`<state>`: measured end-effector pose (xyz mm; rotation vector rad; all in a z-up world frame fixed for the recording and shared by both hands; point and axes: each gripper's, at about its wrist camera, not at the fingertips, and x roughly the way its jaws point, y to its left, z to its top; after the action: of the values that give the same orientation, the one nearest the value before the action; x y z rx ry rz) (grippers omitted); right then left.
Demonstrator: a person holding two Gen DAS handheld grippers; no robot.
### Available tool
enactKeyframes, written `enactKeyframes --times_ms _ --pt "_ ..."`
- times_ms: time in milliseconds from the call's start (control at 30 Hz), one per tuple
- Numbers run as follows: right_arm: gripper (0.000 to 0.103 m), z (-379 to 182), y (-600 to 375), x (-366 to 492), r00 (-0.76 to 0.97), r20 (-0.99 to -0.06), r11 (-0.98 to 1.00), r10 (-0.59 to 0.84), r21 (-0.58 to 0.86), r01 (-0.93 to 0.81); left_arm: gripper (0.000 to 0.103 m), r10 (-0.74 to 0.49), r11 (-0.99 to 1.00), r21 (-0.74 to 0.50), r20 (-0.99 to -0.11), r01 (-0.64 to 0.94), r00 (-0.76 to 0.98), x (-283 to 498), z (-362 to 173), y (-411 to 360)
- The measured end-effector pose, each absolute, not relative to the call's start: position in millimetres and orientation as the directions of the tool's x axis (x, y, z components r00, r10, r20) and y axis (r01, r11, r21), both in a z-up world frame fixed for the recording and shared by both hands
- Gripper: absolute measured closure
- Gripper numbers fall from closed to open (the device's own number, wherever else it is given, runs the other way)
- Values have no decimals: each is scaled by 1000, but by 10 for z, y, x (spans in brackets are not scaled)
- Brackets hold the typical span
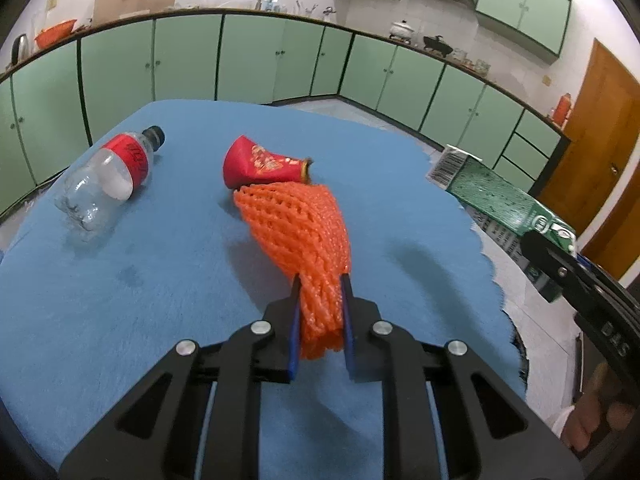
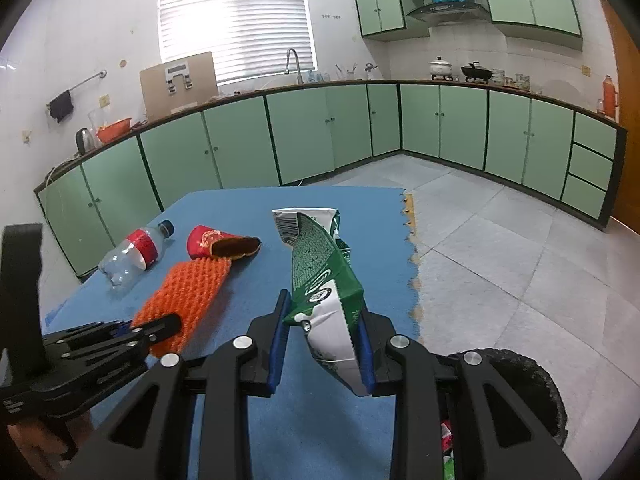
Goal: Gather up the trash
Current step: 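Carry carton and orange net over the bin and open both tools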
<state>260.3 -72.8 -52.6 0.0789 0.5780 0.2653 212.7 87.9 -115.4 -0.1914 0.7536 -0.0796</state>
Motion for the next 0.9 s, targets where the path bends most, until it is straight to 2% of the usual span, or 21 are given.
enactKeyframes --times_ms 200,433,900 --pt "73 -465 -1036 2432 817 -527 971 235 172 -168 88 -207 975 -203 -654 94 728 1941 -1031 590" --pt "73 -461 -1572 2172 834 -538 988 123 145 -52 88 -318 948 -204 -639 245 700 1875 -976 -39" --pt "73 -693 -2587 1747 816 -573 971 -77 142 191 88 -479 865 -220 -633 452 608 1984 -1188 -1247"
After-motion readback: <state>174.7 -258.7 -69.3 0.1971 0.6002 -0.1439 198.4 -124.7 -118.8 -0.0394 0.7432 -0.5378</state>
